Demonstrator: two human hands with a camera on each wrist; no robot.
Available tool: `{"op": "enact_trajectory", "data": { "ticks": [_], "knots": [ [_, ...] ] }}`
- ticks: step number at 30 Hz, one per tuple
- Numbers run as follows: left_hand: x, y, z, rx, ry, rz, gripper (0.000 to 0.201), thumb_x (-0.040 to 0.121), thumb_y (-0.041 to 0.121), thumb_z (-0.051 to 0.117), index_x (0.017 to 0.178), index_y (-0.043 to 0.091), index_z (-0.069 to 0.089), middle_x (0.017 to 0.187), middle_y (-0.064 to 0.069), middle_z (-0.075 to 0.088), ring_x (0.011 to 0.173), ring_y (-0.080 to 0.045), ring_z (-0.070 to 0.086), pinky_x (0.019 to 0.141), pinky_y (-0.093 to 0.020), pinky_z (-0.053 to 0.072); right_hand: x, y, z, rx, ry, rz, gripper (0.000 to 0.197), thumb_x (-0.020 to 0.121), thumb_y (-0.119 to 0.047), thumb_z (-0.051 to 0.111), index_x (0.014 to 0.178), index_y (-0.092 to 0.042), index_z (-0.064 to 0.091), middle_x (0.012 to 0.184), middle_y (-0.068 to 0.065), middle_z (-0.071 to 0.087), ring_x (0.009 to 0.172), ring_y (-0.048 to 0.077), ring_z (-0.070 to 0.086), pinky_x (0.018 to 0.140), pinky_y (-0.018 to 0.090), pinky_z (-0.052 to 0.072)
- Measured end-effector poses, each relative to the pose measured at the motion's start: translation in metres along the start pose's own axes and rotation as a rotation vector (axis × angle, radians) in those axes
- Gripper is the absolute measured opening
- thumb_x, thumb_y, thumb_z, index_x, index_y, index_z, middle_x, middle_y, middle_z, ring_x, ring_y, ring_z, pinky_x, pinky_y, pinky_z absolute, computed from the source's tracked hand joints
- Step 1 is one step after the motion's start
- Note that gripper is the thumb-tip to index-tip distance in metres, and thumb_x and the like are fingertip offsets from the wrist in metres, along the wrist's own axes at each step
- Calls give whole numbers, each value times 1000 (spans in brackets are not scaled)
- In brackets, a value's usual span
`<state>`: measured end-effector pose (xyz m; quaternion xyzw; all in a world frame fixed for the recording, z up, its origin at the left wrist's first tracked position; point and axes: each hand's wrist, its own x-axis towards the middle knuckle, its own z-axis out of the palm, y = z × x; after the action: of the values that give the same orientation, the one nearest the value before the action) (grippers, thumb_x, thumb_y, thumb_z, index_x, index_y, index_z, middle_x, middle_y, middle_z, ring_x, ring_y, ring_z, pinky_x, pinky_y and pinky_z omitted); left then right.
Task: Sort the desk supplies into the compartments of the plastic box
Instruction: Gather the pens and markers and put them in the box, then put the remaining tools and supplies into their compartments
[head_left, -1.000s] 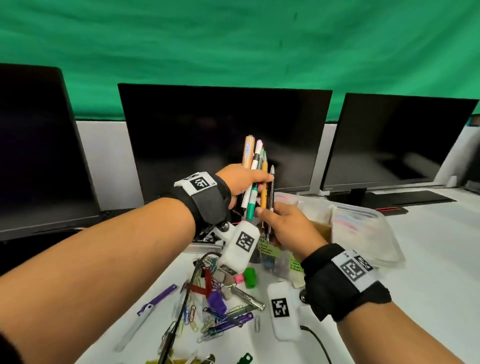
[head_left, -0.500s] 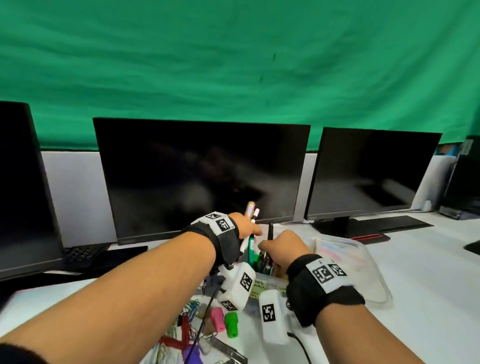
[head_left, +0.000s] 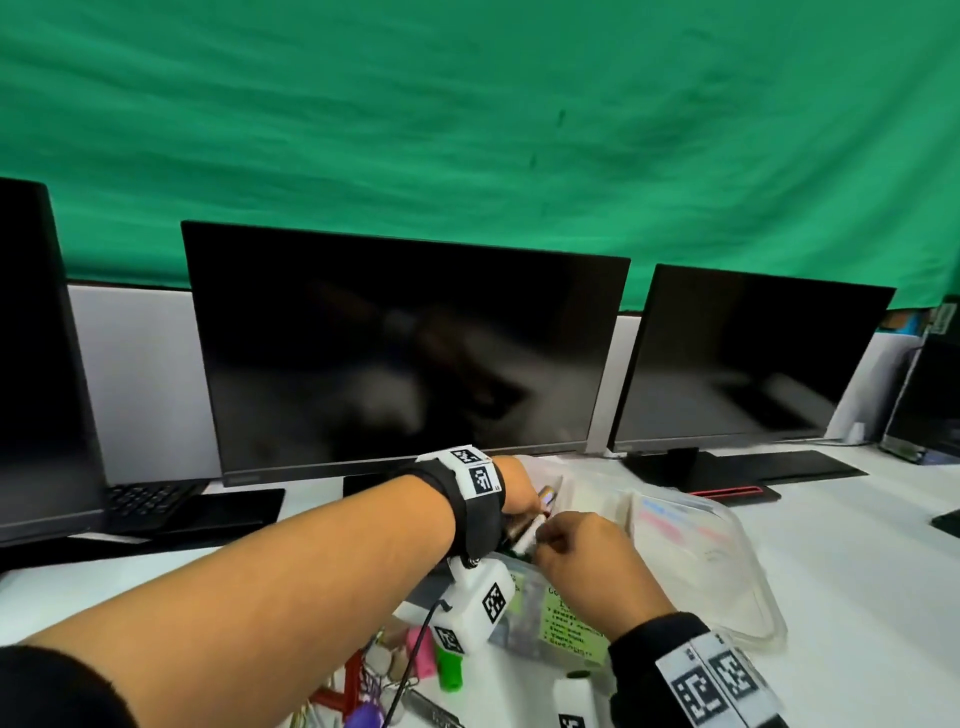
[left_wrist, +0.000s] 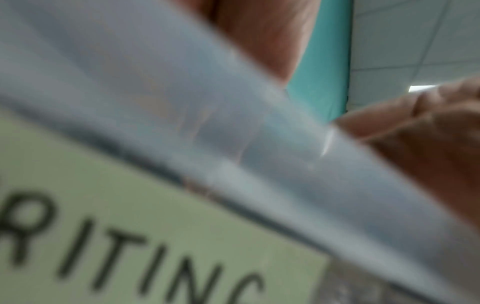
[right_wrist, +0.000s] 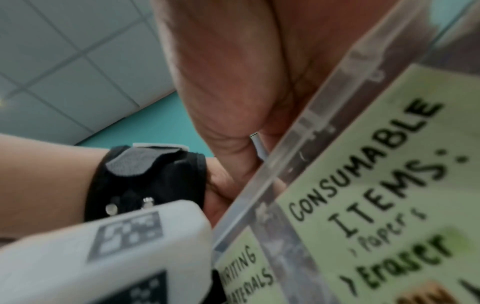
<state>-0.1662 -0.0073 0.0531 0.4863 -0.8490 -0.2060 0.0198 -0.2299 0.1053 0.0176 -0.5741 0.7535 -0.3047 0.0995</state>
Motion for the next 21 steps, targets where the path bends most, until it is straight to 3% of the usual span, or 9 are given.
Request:
{"op": "enact_trajectory", "data": {
  "ticks": [2,7,9,11,13,15,18,21],
  "knots": [
    [-3,-1,-1,-70,-8,-14,33,95,19,49,118,0,62,107,-12,62,97,-28,58,74,-28,40,-2,2,3,-43,18,-25,19,88,-23,54,98,-20,70,94,1,72,85,18,65,76,26,52],
    [-14,-20,-11,-463,-27,-19,38,98,8,40,133,0,50,131,-18,57,122,-32,55,86,-29,50,-6,-2,4,-176,25,-56,28,88,-45,53,99,-26,69,95,-1,72,90,19,65,75,29,51],
    [-24,-31,-18,-607,-41,2,38,99,2,36,136,-1,44,115,-20,62,120,-35,56,95,-36,48,-8,-6,4,-216,-13,-57,35,86,-57,52,96,-28,69,92,-4,72,88,18,65,73,28,48],
    [-39,-45,-29,-706,-126,27,40,99,-3,31,139,-2,39,105,-20,61,113,-36,58,88,-37,50,-12,-10,3,-249,-37,-58,36,84,-60,52,92,-29,69,92,-3,71,87,19,64,72,28,47],
    [-48,-60,-40,-628,-70,36,37,98,-1,39,134,3,47,108,-14,64,101,-28,65,69,-28,54,-14,-12,2,-269,-33,-53,35,86,-58,52,92,-29,70,94,-1,72,84,21,62,72,28,46],
    [-63,-84,-45,-585,-10,-8,26,96,6,49,121,10,57,88,-2,63,76,-14,64,52,-18,51,-13,-12,2,-286,-66,-43,34,87,-56,52,95,-28,70,96,1,72,82,21,61,73,28,46],
    [-87,-121,-44,-393,-2,-81,17,94,11,54,109,15,61,86,1,63,73,-10,62,56,-19,51,-13,-13,4,-286,-91,-23,32,87,-51,56,101,-26,71,97,2,70,85,21,60,75,28,46],
    [-115,-160,-36,-106,-77,-178,23,92,17,58,114,11,63,96,-2,65,85,-16,64,66,-22,52,-13,-22,13,-302,85,-78,27,86,-41,59,101,-22,72,101,7,64,97,27,56,84,32,42]
  ]
}}
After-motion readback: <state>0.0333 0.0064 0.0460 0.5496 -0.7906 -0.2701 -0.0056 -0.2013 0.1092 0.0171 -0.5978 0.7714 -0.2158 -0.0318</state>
